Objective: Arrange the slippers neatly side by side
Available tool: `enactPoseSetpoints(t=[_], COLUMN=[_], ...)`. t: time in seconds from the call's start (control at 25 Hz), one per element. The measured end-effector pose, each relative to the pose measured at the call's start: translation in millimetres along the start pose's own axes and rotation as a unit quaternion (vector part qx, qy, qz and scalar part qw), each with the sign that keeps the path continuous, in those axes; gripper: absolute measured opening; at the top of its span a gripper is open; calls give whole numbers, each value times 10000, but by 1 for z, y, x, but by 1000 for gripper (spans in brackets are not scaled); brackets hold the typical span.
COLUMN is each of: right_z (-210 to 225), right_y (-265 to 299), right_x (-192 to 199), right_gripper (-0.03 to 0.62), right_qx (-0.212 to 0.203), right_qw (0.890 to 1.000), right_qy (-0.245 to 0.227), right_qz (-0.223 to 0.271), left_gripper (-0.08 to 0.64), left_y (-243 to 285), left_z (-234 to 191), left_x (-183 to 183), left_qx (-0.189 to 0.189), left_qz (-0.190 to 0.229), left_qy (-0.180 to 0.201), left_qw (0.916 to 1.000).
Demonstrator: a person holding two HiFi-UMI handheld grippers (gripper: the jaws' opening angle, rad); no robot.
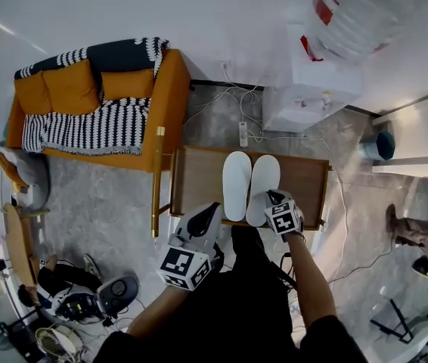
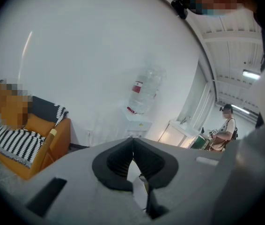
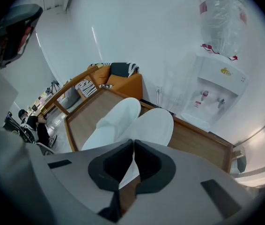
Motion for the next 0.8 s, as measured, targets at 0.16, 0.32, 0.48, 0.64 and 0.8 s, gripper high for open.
enactPoseSetpoints(t=[0.16, 0.32, 0.48, 0.64, 0.8], right_z=[1, 3, 4, 3, 4], right_y=[9, 14, 20, 22, 23], right_x=[1, 4, 8, 10, 12], right_gripper=[20, 20, 20, 21, 27], right_qx=[-29, -58, -49, -31, -54], right_qw=[9997, 9994, 9992, 9991, 9990], right_qy=[-204, -267, -279, -265, -164], right_qz=[-108, -200, -271, -332, -417], left_gripper=[17, 17, 17, 17, 17], left_y=[5, 8, 9, 8, 8], left_z=[-3, -5, -7, -7, -7], left_x=[-1, -2, 1, 2, 2], left_qx=[-84, -134, -160, -148, -109], left_qz=[8, 11, -9, -19, -24], left_qy=[-86, -155, -161, -119, -94], left_qw=[9999, 9998, 9997, 9998, 9999])
Point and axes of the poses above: the fingertips, and each gripper's own axes: y forward along the fingers, z to its right, x out of its underside, the point moved 7 cm from there along -y, backward along the fingers, and after that the axes turned 12 degrees about x, right-handed, at the moved point
